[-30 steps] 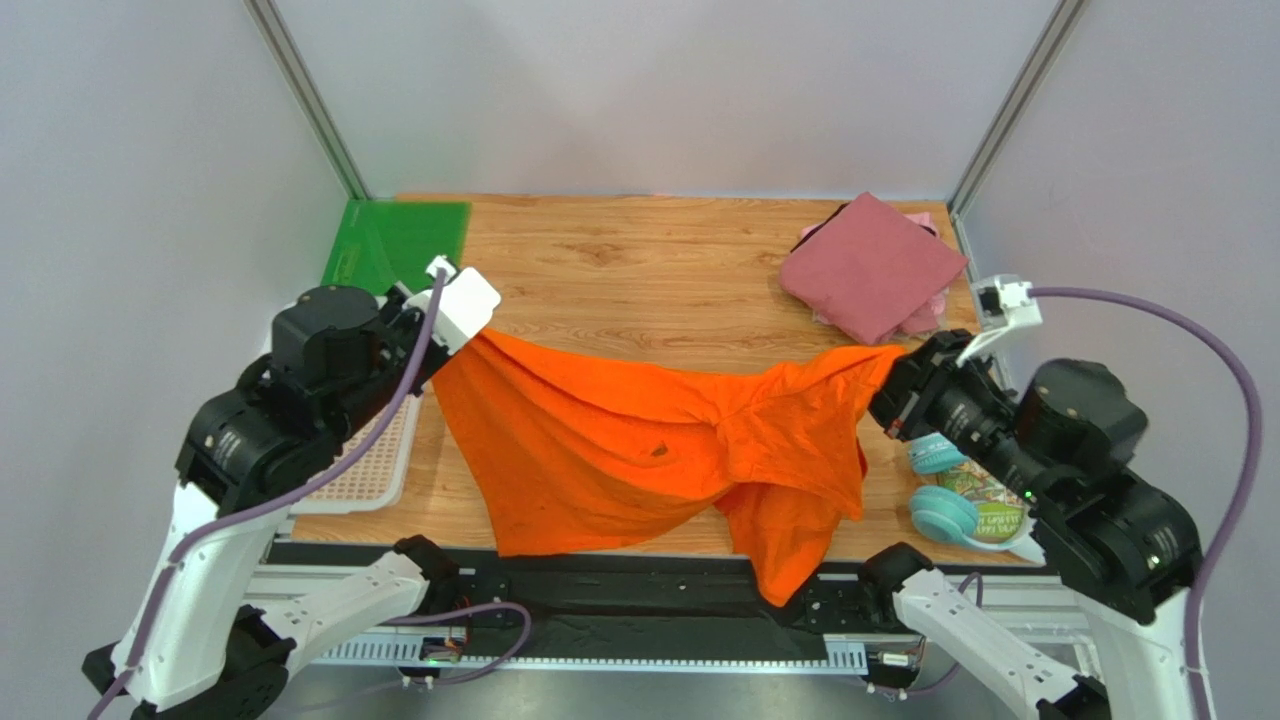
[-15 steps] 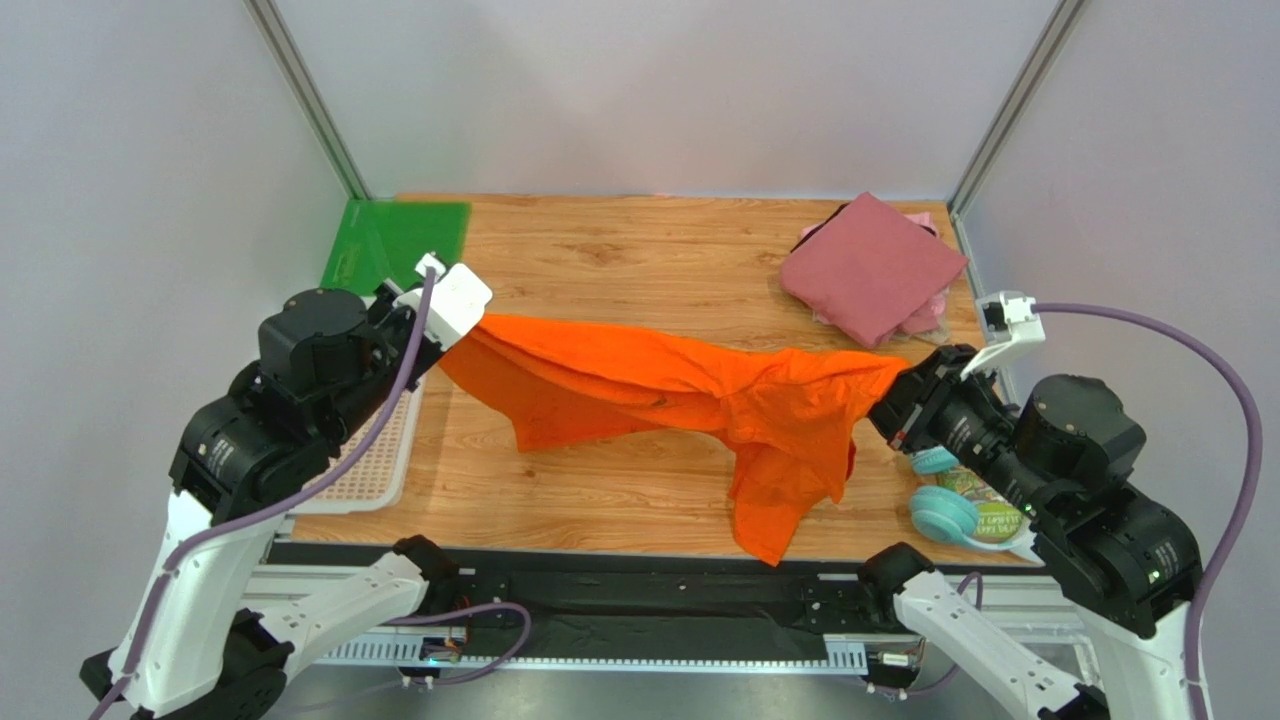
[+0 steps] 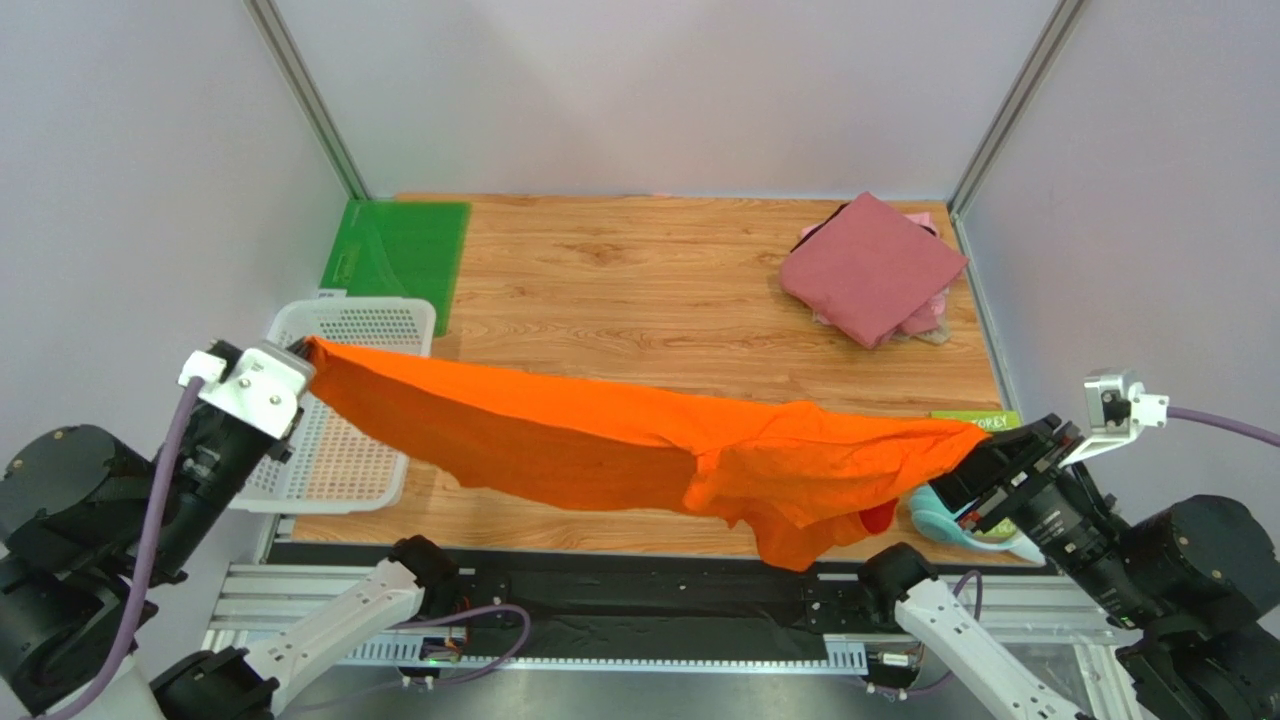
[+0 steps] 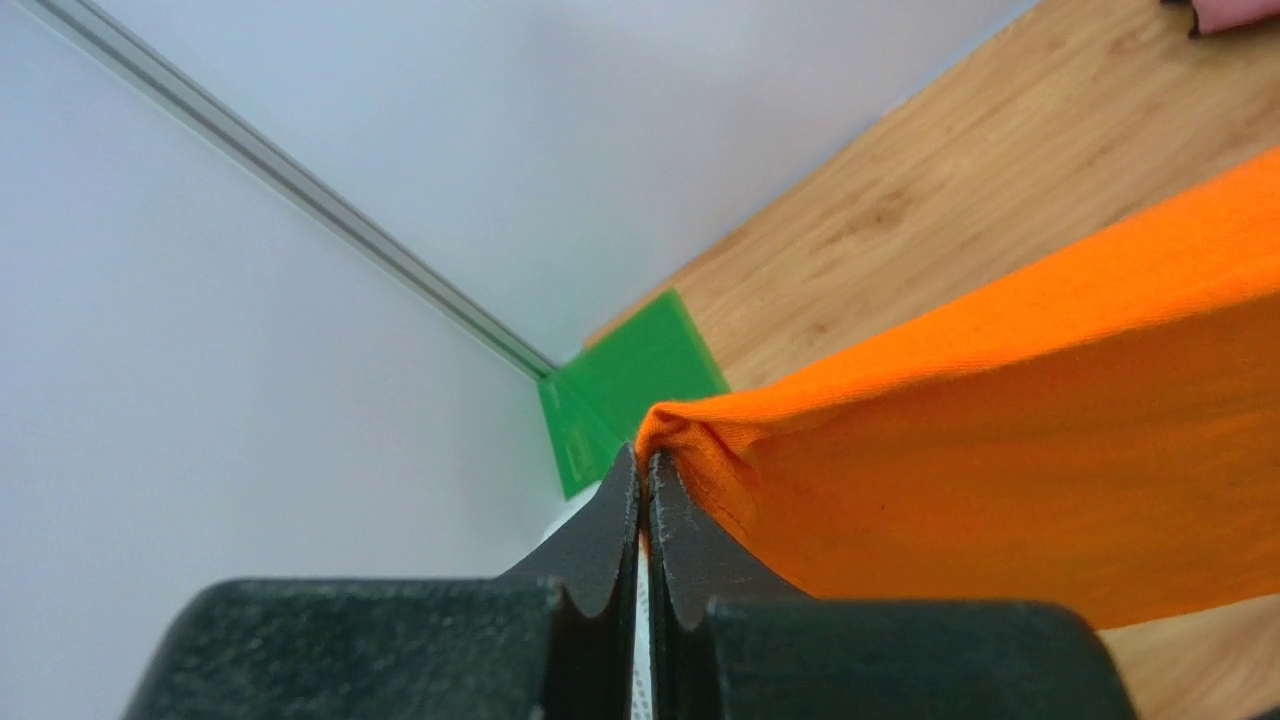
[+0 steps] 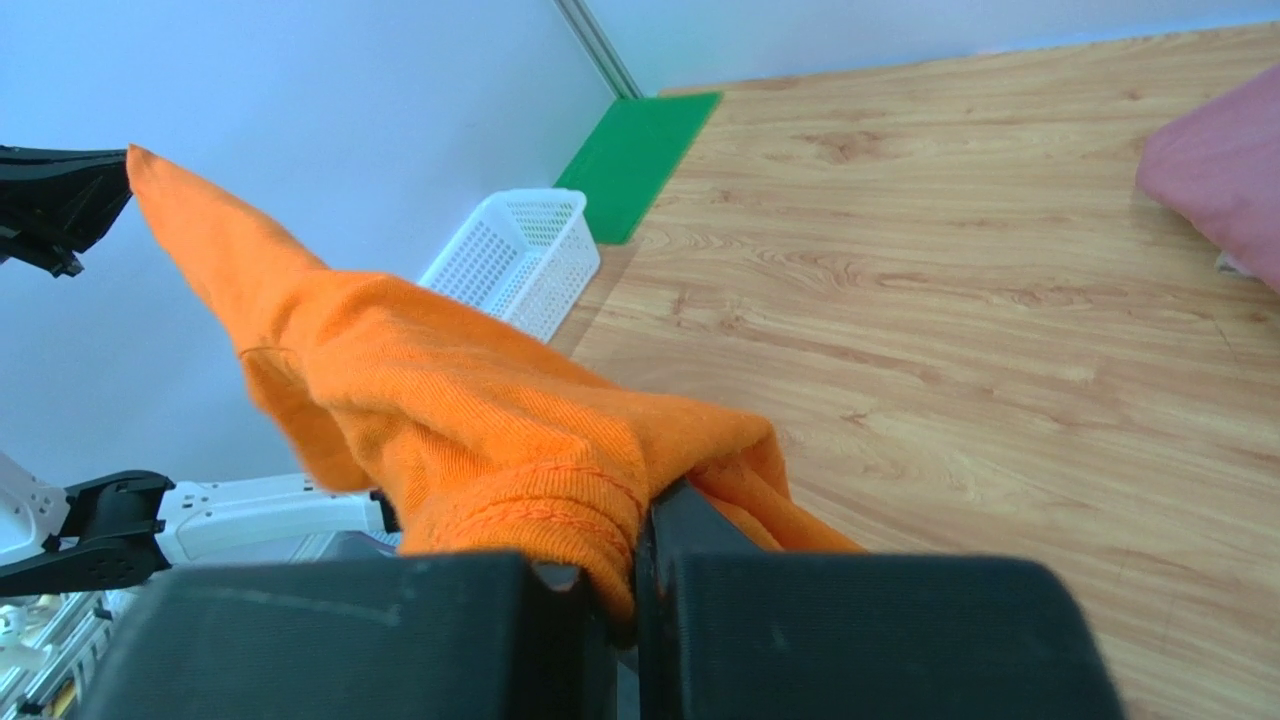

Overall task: Fold and stack the t-shirts
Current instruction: Flatten the tshirt out

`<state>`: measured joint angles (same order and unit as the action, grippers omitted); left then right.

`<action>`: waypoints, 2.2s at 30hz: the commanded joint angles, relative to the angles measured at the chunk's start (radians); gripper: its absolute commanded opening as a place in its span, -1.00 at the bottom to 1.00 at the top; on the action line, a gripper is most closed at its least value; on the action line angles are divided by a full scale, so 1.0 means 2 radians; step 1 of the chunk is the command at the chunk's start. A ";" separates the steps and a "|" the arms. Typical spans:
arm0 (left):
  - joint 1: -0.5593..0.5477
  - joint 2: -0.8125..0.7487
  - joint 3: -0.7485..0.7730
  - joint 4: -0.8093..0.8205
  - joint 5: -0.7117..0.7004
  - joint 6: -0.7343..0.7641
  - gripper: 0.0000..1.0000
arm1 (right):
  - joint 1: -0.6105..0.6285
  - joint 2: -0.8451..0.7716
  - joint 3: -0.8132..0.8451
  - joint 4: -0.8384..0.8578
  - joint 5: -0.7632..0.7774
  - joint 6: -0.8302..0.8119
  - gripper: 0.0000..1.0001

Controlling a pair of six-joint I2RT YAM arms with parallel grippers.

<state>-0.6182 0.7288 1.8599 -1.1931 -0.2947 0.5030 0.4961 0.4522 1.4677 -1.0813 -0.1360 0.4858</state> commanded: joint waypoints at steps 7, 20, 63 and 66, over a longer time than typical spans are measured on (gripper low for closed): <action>0.002 0.004 -0.207 0.067 0.001 0.008 -1.00 | -0.001 0.059 -0.087 0.013 0.034 -0.002 -1.00; 0.175 0.317 -0.234 0.267 0.084 0.052 -1.00 | -0.127 0.286 -0.168 0.195 -0.029 -0.034 -1.00; 0.251 0.693 -0.051 0.363 0.022 0.048 -1.00 | -0.204 0.856 0.211 0.150 0.030 -0.092 0.04; 0.251 0.686 -0.052 0.357 0.019 0.048 -0.59 | -0.204 0.833 0.204 0.146 0.046 -0.088 0.04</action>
<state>-0.1215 2.1231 1.7142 -0.4995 -0.2375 0.5903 0.0879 2.1807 1.8709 -0.7570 -0.1101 0.3065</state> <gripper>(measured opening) 0.072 0.521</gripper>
